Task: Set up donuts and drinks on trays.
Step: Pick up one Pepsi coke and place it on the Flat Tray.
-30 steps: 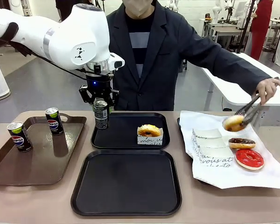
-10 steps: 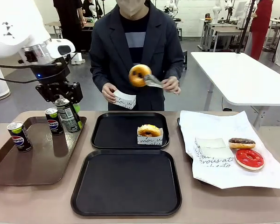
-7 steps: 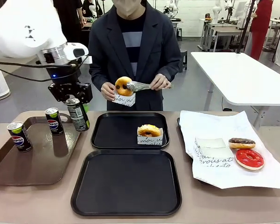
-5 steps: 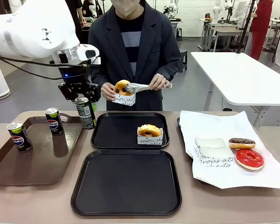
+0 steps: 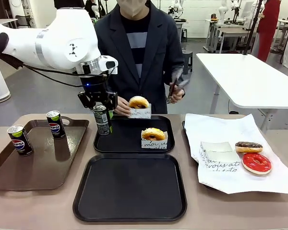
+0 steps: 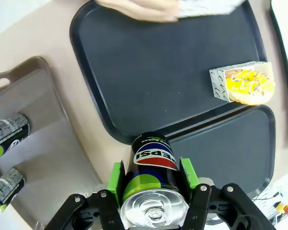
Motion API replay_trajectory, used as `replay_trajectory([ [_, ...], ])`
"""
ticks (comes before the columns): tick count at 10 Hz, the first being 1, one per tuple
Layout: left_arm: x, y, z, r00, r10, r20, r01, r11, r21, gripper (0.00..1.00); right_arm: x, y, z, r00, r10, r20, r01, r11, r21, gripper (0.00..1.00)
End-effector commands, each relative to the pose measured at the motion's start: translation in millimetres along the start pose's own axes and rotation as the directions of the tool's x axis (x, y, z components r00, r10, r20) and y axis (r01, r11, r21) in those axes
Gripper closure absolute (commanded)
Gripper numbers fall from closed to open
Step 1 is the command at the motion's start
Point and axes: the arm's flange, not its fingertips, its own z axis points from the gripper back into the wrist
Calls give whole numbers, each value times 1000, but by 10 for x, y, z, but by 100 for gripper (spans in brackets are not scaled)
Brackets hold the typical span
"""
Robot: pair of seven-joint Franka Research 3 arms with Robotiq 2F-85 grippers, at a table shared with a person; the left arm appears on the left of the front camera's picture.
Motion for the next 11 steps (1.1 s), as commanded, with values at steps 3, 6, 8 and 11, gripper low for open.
replay_trajectory([
  [3, -1059, 593, 826, 996, -75, 54, 74, 997, 26, 43, 5, 1, 8, 1000, 15, 8, -16, 1000, 16, 0],
  [6, -923, 522, 703, 996, -85, 17, 84, 996, 41, 43, 5, 1, 8, 1000, 15, 8, -16, 1000, 16, 0],
  [8, -662, 409, 557, 998, -56, 29, 55, 998, 32, 43, 5, 1, 8, 1000, 15, 8, -16, 1000, 16, 0],
  [11, -126, 86, 127, 997, -12, 79, 6, 997, 81, 43, 5, 1, 8, 1000, 15, 8, -16, 1000, 16, 0],
])
